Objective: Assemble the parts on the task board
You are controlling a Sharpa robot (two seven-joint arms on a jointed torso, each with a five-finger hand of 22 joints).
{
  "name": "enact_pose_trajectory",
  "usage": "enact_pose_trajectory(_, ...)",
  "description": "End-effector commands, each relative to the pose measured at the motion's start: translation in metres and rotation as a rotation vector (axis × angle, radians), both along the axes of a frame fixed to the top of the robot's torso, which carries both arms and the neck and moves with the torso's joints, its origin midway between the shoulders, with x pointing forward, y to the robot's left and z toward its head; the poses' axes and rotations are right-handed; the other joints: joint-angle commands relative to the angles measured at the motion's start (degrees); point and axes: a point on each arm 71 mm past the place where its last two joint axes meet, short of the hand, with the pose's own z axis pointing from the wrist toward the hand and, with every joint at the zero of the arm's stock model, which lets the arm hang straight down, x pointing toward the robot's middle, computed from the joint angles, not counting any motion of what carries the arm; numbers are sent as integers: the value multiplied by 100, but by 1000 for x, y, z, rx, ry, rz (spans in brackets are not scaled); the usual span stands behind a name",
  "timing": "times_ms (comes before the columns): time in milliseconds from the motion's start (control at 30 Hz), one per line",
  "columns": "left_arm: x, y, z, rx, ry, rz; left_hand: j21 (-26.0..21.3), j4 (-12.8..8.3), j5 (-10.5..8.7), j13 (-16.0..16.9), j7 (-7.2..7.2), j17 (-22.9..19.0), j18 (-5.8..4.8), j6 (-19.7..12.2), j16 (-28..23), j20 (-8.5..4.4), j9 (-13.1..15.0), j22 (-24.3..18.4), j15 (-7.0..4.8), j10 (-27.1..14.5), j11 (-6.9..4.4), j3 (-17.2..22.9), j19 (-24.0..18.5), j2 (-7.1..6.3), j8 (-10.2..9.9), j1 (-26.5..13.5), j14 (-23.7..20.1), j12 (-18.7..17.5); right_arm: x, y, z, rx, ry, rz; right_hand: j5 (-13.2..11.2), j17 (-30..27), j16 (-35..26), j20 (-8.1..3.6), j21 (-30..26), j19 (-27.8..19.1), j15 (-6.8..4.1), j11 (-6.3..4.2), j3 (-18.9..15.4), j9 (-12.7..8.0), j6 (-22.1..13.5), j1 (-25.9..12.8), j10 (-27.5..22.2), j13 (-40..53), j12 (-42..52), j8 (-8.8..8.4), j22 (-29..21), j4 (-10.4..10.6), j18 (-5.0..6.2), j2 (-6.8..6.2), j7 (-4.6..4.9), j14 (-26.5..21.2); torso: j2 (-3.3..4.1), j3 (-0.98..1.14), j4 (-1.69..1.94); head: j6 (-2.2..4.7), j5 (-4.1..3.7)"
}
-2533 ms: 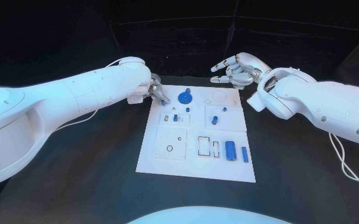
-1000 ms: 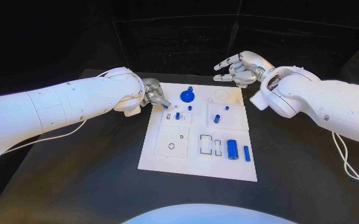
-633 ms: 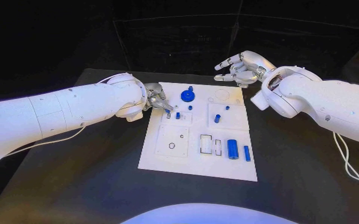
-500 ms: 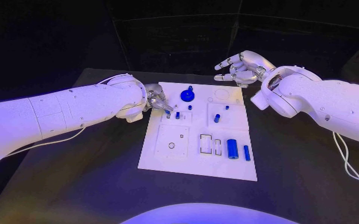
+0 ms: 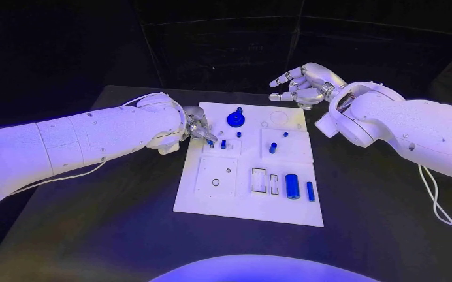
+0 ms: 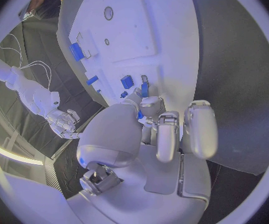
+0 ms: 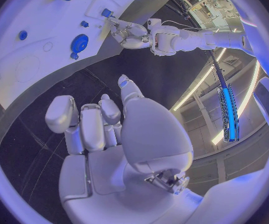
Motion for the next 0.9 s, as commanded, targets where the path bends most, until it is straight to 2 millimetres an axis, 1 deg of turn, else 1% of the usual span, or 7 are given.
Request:
enact_pose_trajectory(33,-2,1,-3,41,29,-10,-6,-338,19,-6,-42,1509,7,0,18,-43,61,-3,-26,-2,-40,355,33,53,2,22,595,-26,0,1,1,5,-3,11,38,-3,-33,-7,-35,-48,-48,-10,-34,-3,1,-12,-40,-1,-22,31,-4,2,97,50,4,91,-2,-1,6,-7,1)
enact_pose_trajectory(367,-5,-1,-4,45,41,-24,-5,-342,20,-9,-43,1509,7,-3,18,-43,65,-1,-27,-3,-41,361,34,47,6,18,595,-29,0,1,1,4,-3,13,38,-3,-33,-7,-35,-48,-48,-10,-34,-3,1,-12,-40,-1,-22,31,-4,2,97,50,4,91,-2,-1,2,-3,-11)
enact_pose_trajectory(533,-5,-1,-4,45,42,-25,-5,-342,20,-9,-43,1509,7,-3,18,-43,65,-1,-27,-3,-41,361,34,47,6,18,595,-29,0,1,1,4,-2,13,38,-3,-33,-7,-35,-48,-48,-10,-34,-3,1,-12,-40,-1,-22,31,-4,2,97,50,4,91,-2,0,0,-29,-9)
enact_pose_trajectory(667,-6,-1,-4,45,43,-25,-5,-342,20,-9,-43,1509,7,-3,18,-43,65,-1,-27,-3,-41,361,34,47,6,18,595,-29,0,1,1,4,-1,14,38,-3,-33,-7,-35,-48,-48,-10,-34,-3,1,-12,-40,-1,-22,31,-4,2,97,50,4,91,3,1,3,-21,-10)
enact_pose_trajectory(767,-6,-1,-4,46,44,-25,-5,-342,20,-9,-43,1509,7,-3,18,-43,65,-1,-27,-3,-41,361,34,47,6,18,595,-29,0,1,1,4,-1,14,38,-3,-33,-7,-35,-48,-48,-10,-34,-3,1,-12,-40,-1,-22,31,-4,2,97,50,4,91,-1,-1,-2,-27,-6)
enact_pose_trajectory(900,-6,-1,-5,46,45,-27,-6,-350,20,-10,-45,1509,7,-6,18,-44,71,-1,-27,-1,-43,372,34,42,14,13,595,-29,0,1,1,4,-1,14,38,-3,-33,-7,-35,-48,-48,-10,-34,-3,1,-12,-40,-1,-22,31,-4,2,97,50,4,91,-1,-4,0,-32,-8)
